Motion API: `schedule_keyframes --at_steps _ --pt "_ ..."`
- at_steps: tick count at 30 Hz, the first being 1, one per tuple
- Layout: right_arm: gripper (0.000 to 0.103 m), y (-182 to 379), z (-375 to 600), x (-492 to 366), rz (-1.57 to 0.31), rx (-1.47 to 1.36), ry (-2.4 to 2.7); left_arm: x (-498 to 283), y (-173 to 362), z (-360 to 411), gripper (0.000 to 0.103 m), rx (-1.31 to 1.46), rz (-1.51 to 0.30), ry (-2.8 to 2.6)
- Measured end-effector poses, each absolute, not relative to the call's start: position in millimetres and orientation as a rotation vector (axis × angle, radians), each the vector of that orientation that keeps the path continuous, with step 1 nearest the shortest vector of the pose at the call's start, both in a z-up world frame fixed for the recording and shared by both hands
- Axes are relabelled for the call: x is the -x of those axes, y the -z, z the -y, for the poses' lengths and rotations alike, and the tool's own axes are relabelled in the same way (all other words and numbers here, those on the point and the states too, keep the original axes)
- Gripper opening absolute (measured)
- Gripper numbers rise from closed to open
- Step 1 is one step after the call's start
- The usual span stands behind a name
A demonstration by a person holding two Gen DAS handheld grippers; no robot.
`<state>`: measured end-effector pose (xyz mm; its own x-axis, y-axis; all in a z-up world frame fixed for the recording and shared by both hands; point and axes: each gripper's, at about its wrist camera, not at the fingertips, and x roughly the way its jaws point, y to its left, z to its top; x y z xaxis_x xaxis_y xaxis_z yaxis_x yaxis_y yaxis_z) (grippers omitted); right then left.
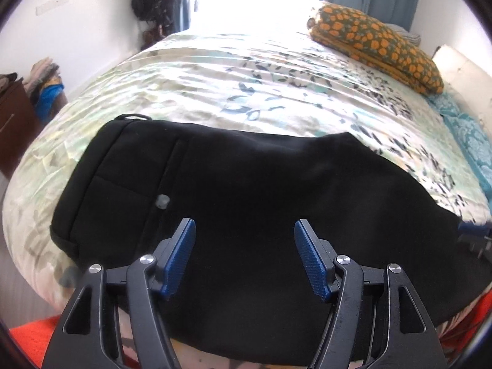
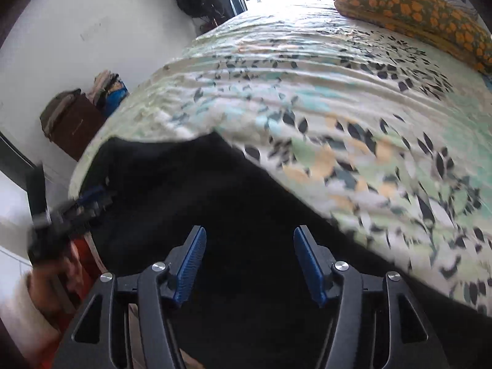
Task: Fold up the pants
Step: 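Smooth the folded black trousers with both open tools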
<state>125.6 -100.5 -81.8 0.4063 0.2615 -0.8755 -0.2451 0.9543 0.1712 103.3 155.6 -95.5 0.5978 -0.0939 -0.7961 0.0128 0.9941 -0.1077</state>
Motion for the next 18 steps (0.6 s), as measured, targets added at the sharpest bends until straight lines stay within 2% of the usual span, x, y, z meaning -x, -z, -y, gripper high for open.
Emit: schedule_keyframes --at_steps 3,6,8,10,12,16,18 --pt "0.062 130.3 101.1 -56.8 -1.273 -0.009 -0.374 -93.8 113.6 -125.7 0.069 -0.030 -1.034 0.146" --pt "0.066 131.0 84.7 -13.0 -1.221 0.147 -0.414 -84.7 116.2 -117.1 0.070 -0.121 -1.035 0.115" --pt "0.065 115.2 82.9 -10.4 -1.204 0.173 -0.463 -84.7 105.9 -126.4 0.068 -0.056 -0.992 0.093" --pt "0.065 96.7 98.5 -15.4 -1.106 0.095 -0.420 -86.9 94.4 -133.0 0.068 0.005 -0.942 0.137" --pt "0.066 97.9 112.8 -27.2 -1.079 0.042 -0.388 -85.5 92.0 -122.5 0.068 -0.003 -0.920 0.206" --pt "0.066 136.2 118.2 -35.0 -1.206 -0.147 -0.523 -84.5 121.5 -91.7 0.068 -0.160 -1.064 0.268" --pt "0.066 134.4 111.2 -16.7 -1.170 -0.065 -0.516 -84.9 115.3 -94.9 0.068 -0.146 -1.058 0.258"
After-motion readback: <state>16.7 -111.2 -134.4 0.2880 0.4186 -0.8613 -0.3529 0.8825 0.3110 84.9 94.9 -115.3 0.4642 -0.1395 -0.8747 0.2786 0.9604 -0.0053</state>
